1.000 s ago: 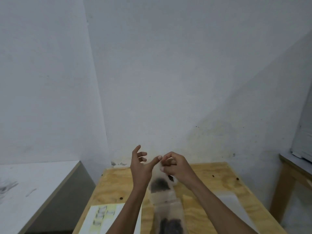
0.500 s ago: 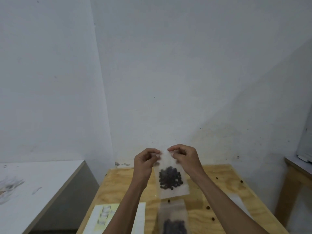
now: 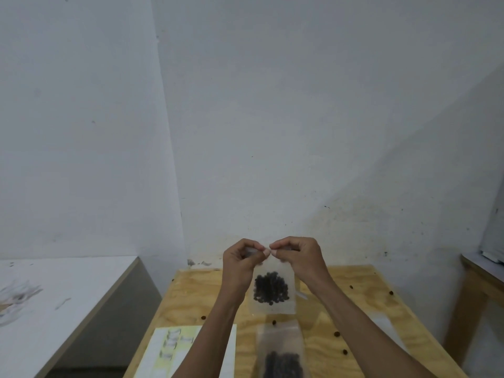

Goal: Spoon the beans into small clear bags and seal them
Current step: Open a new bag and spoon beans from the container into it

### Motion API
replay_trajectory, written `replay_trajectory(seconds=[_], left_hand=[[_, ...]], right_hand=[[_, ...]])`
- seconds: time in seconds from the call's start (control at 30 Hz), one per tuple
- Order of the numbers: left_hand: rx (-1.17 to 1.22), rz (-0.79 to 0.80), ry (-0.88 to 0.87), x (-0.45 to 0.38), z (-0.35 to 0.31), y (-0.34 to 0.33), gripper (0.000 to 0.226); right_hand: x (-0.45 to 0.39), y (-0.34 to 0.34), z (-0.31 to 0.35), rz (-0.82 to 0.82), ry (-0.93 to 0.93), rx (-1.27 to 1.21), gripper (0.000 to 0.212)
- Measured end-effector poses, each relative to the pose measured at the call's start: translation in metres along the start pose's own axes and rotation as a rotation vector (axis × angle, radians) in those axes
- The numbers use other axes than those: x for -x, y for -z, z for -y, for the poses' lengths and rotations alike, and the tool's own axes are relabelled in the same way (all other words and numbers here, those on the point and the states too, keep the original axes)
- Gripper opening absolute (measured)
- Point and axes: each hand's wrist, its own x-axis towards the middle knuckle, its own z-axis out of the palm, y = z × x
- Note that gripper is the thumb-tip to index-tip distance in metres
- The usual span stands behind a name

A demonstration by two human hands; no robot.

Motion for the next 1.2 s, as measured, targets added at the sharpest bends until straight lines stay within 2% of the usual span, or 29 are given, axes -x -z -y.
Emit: replay_trajectory(seconds=[0.2, 0.4, 0.5, 0.63, 0.83, 0.93, 1.1, 1.2], left_hand=[[-0.017, 0.011, 0.037, -0.005, -0.007, 0.009, 0.01], [0.032, 0.148, 0.097, -0.009, -0.012, 0.018, 0.019], [0.078, 0.171, 0.12, -0.007, -0.014, 0.017, 0.021], [0.114, 0.195, 0.182, -0.005, -0.01, 0.021, 0.022], [0.015, 0.157, 0.194, -0.003, 0.0, 0.018, 0.02], [-0.117, 0.149, 0.217, -0.001, 0.013, 0.016, 0.02], [-0.39, 0.132, 0.369, 0.03, 0.065, 0.023, 0.021], [-0.528, 0.135, 0.403, 0.051, 0.086, 0.029, 0.015]], right_hand=[[-0.005, 0.009, -0.001, 0.058, -0.062, -0.007, 0.011], [-0.009, 0.023, -0.002, 0.135, -0.104, -0.029, 0.019], [-0.007, 0.024, -0.003, 0.133, -0.107, -0.081, 0.019], [-0.004, 0.028, -0.006, 0.211, -0.157, -0.099, 0.023], [0.004, 0.02, -0.014, 0.102, -0.192, -0.122, 0.023], [0.013, 0.018, -0.027, 0.068, -0.225, -0.022, 0.022], [0.04, 0.014, -0.063, 0.248, -0.386, 0.305, 0.025], [0.058, 0.009, -0.085, 0.261, -0.385, 0.498, 0.03]])
